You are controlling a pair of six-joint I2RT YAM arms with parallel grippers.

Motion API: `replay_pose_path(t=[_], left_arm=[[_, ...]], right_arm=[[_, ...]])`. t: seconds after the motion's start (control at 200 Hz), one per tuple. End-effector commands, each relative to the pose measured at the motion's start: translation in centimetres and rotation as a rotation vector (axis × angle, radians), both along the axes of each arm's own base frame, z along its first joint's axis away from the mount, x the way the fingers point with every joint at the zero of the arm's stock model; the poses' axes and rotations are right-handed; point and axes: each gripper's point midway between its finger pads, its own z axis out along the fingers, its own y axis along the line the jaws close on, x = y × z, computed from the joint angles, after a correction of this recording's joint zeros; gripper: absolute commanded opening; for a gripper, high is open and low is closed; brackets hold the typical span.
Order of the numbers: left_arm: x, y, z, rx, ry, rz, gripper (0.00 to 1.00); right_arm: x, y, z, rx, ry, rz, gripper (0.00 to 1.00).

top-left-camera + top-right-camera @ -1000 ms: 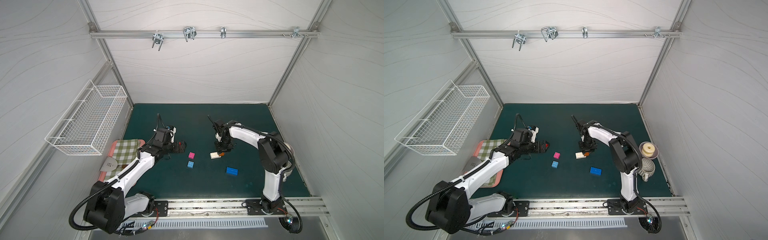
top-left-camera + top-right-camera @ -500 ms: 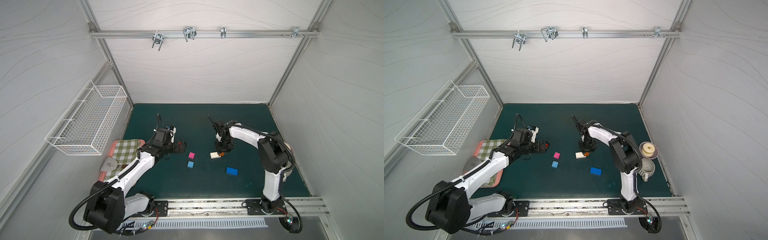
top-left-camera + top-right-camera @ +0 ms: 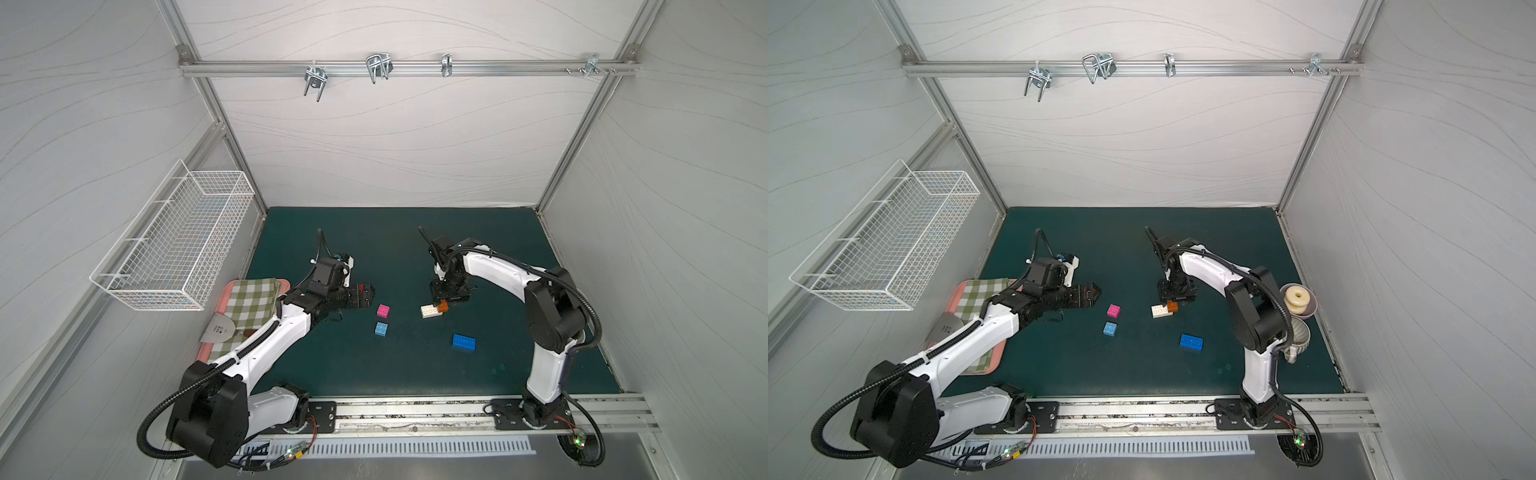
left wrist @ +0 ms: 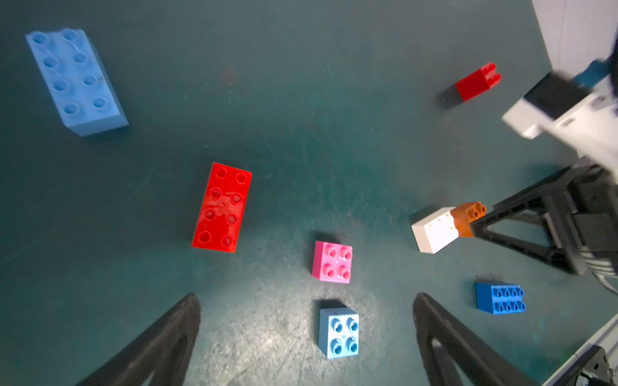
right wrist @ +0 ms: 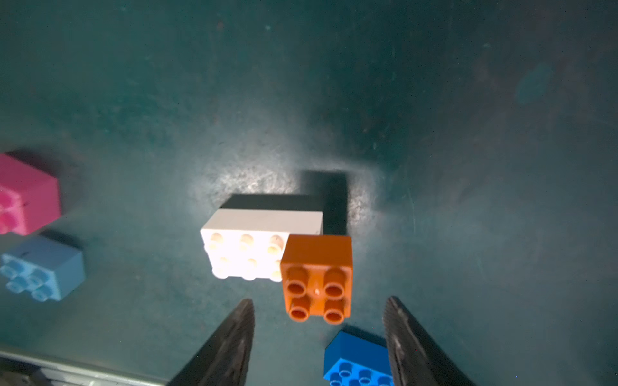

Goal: Assemble a carrot with lego
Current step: Assemble the lego brick with the lego brick, then pick up the lego brick from the center of the board.

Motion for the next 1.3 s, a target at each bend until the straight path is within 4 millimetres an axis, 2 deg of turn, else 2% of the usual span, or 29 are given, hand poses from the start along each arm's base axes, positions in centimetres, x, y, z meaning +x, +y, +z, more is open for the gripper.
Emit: replay_pose_path(t=[0.0,0.1,0.205,0.34,0.465,0.715,1.071,1.296], left_arm=[[-1.8,-1.5,-0.4,0.024,0.066,-0.019,0.99],[-3.8,-2.9,-2.0,0.072,0.158,-0.051,0.96],[-5.6,-3.8,-3.4,0.123,0.247,-0.087,0.87],[-6.6,-4.2,-4.9,0.202,0.327,-0.117,0.76],[-6.6,-4.8,-5.8,0.248,0.36,-0.151,0.68],[-6.0,-5.4,-7.5,0.336,0.39,-0.18,0.59],[-5.6,-5.9,-8.8,0.385,0.412,-0.181,0.47],[-5.6,-6.2,-8.6,0.398,0.404,-0.171,0.36]], right_arm=[[-0.7,-0.4,2.9,0.026,-0.009,-0.019,0.68],[-1.3,-0.8,4.1,0.04,-0.015,-0.021,0.73],[-2.1,-1.2,5.1,0.06,-0.015,-0.033,0.76],[-3.1,-1.8,5.4,0.069,-0.013,-0.041,0.79],[-3.6,-2.4,5.2,0.074,-0.011,-0.056,0.8],[-4.0,-3.4,5.2,0.09,-0.019,-0.083,0.82],[-3.9,-4.7,5.3,0.108,-0.024,-0.102,0.82],[-3.7,-5.3,5.6,0.125,-0.032,-0.112,0.82]])
